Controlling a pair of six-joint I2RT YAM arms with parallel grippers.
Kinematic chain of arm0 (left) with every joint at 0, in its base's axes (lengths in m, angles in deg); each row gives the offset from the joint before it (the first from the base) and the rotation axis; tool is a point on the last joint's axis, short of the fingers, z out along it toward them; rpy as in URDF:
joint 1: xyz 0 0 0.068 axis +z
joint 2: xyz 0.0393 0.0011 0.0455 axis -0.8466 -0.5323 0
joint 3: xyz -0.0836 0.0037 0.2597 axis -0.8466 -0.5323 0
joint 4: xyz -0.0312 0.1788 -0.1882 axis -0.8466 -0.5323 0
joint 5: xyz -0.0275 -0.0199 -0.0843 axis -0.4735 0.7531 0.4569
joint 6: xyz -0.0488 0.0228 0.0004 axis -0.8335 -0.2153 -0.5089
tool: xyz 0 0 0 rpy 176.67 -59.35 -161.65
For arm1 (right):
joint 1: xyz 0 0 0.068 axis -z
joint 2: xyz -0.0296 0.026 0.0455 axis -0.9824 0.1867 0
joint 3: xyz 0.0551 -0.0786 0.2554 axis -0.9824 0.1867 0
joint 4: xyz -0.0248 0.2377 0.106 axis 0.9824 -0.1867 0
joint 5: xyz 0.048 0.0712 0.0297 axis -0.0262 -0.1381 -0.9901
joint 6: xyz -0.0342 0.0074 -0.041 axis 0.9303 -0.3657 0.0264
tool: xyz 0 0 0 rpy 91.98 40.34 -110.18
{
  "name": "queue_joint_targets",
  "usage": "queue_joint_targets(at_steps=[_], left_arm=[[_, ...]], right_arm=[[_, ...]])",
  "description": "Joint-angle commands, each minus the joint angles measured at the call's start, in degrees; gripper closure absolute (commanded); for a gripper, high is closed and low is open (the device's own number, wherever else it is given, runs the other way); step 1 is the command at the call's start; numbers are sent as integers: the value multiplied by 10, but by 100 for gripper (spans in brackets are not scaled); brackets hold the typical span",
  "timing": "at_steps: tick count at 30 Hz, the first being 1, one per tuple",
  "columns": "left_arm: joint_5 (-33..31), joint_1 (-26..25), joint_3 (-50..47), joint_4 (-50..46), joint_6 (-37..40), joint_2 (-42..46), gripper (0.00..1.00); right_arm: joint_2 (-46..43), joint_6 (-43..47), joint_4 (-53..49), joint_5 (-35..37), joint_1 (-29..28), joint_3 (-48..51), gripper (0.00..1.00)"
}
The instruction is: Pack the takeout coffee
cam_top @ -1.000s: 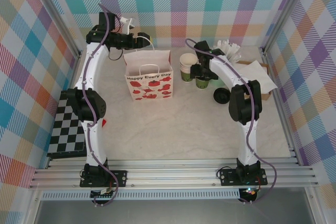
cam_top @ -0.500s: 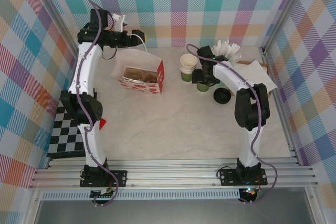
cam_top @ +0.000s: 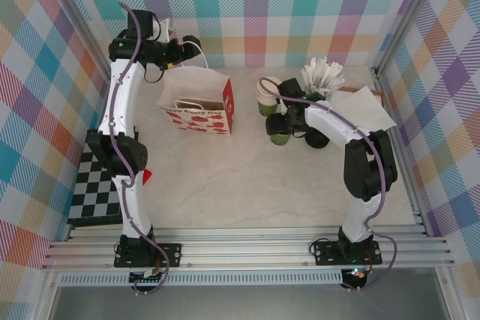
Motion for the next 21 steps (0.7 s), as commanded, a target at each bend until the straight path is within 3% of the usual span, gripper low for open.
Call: queue_joint_targets(at_steps=[1, 9, 15, 21], left_arm=[[-56, 7, 25, -48, -32, -10, 0], [-13, 1, 30, -74, -2, -29, 0], [-53, 1, 30, -103, 180, -30, 0], [24, 2, 26, -118, 348, -12, 0]], right_arm=[[-23, 11, -29, -50, -6, 3, 16], [-16, 29, -72, -52, -8, -12, 14], [5, 40, -76, -47, -8, -28, 11], [9, 36, -79, -31, -8, -42, 10]])
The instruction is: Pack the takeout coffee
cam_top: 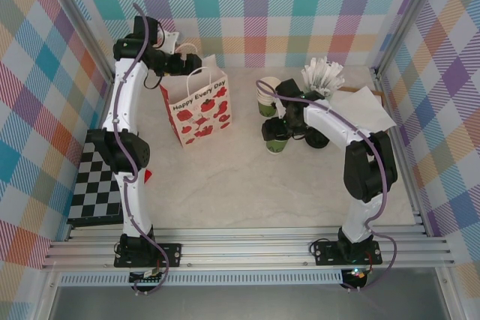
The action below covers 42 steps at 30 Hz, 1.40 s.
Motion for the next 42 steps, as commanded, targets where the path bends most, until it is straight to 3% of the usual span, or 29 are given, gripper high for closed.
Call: queue_joint_targets(at_steps=[1, 4, 6, 12, 16, 25, 32, 37, 42], left_arm=[[34, 2, 11, -29, 144, 23, 0], [-54, 10, 6, -8, 162, 22, 0], [-71, 16, 12, -14, 178, 17, 0], [16, 19, -9, 8, 193, 46, 0], [31, 25, -44, 53, 175, 76, 0], [106, 54, -103, 47, 189, 123, 0], [126, 74, -166, 118, 140, 173, 0], [110, 75, -194, 139, 105, 195, 0], [24, 75, -225, 171, 38, 221, 0]], right_arm=[[10, 6, -16, 10, -2, -20, 10], [16, 2, -16, 18, -2, -23, 10], [14, -1, -12, 22, -2, -22, 10], [7, 7, -2, 22, -2, -16, 6], [8, 16, 5, 17, -2, -8, 5], [8, 10, -2, 23, -2, -12, 3], [-17, 21, -15, 10, -2, -11, 0], [-5, 43, -35, 8, -1, -31, 0], [19, 37, -104, 21, -1, -82, 0]])
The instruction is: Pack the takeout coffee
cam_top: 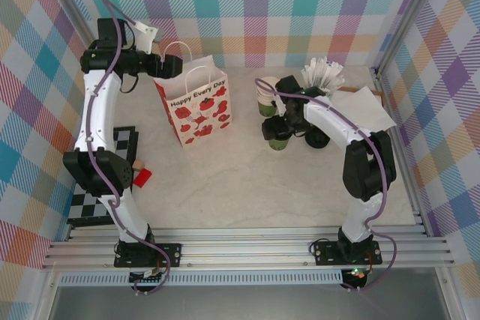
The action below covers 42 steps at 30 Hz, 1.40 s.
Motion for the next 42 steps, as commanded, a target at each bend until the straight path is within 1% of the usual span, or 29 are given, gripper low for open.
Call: queue_joint_targets(at_steps=[1, 3, 4, 6, 7, 8, 10, 13, 15, 17, 20, 22, 25, 27, 30, 32, 33, 35, 37, 40, 42], left_arm=[[-69, 9, -15, 45, -79, 37, 0], [-104, 8, -28, 61, -124, 56, 0], [-132, 9, -39, 71, -160, 66, 0], [-223, 8, -58, 84, -257, 87, 0], [-274, 9, -59, 65, -333, 95, 0], [-307, 9, -57, 32, -397, 104, 0], [-352, 1, -66, -41, -499, 126, 0], [-393, -32, -120, -111, -572, 171, 2], [-387, -50, -152, -123, -601, 191, 5], [-361, -59, -173, -126, -613, 189, 7], [-306, -62, -160, -119, -590, 143, 9], [-289, -66, -129, -121, -560, 101, 9], [-300, -68, -87, -127, -519, 48, 12], [-313, -68, -69, -124, -501, 22, 18], [-316, -68, -40, -120, -473, -6, 42], [-318, -68, -22, -120, -446, -17, 62], [-323, -68, -12, -123, -432, -21, 70], [-330, -67, 8, -134, -390, -25, 86], [-311, -66, 16, -134, -344, -23, 100], [-231, -59, 24, -140, -263, -26, 100], [-192, -56, 36, -150, -216, -30, 100]], right_arm=[[13, 0, -64, 1, -1, -45, 0], [18, -10, -86, 9, -1, -61, 0], [23, -15, -99, 14, 0, -71, 0], [27, -23, -110, 19, 0, -81, 0], [28, -28, -110, 21, 1, -86, 0], [27, -34, -109, 23, 0, -92, 0], [28, -51, -114, 39, 0, -107, 0], [30, -76, -125, 62, 0, -132, 0], [28, -84, -126, 72, 0, -138, 0], [24, -86, -124, 79, 0, -140, 0], [21, -84, -120, 75, 0, -143, 0], [16, -84, -117, 69, 0, -142, 0], [4, -89, -110, 62, 0, -137, 0], [-4, -92, -104, 60, 0, -130, 0], [-14, -100, -100, 59, 0, -120, 0], [-21, -101, -102, 58, 0, -116, 0], [-25, -100, -103, 57, -1, -114, 0], [-37, -93, -104, 55, 0, -104, 0], [-49, -85, -105, 55, 0, -90, 0], [-70, -81, -89, 92, 0, -61, 0], [-88, -80, -64, 113, 0, -41, 0]])
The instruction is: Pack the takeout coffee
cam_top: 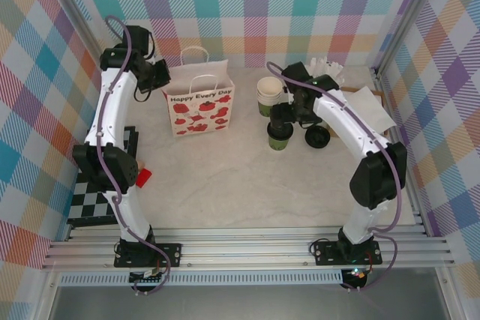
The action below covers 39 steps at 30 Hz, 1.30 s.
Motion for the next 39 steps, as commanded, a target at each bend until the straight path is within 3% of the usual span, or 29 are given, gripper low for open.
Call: queue_joint_targets(at_steps=[1, 5, 7, 13, 22, 23, 24, 25, 26, 27, 30, 32, 39], left_arm=[[100, 7, 31, -34, 124, -3, 100], [226, 16, 99, -112, 213, -40, 100], [251, 15, 133, -156, 253, -62, 100], [240, 15, 238, -264, 340, -136, 100], [257, -15, 242, -171, 309, -167, 94], [263, -16, 246, -162, 304, -172, 91], [267, -16, 252, -153, 296, -177, 79], [268, -15, 255, -144, 289, -180, 75], [273, -15, 261, -136, 286, -182, 65], [277, -16, 264, -127, 282, -180, 47], [294, -13, 264, -89, 273, -163, 16], [291, -8, 263, -61, 253, -149, 2], [213, 33, 240, 57, 98, -118, 0]], right_arm=[[-38, 12, 36, 40, 0, 29, 0], [-51, 41, 33, 55, -1, 29, 0], [-50, 60, 11, 33, 0, 20, 0], [-32, 112, -15, -116, 6, 18, 0], [33, 79, -44, -110, 11, -45, 0], [48, 78, -57, -111, 11, -59, 0], [62, 75, -67, -108, 11, -72, 0], [72, 71, -74, -103, 11, -83, 0], [83, 73, -83, -102, 11, -95, 0], [95, 73, -89, -103, 11, -108, 0], [125, 76, -114, -115, 11, -139, 0], [139, 76, -129, -116, 11, -152, 0], [186, 85, -188, -112, 13, -197, 0]])
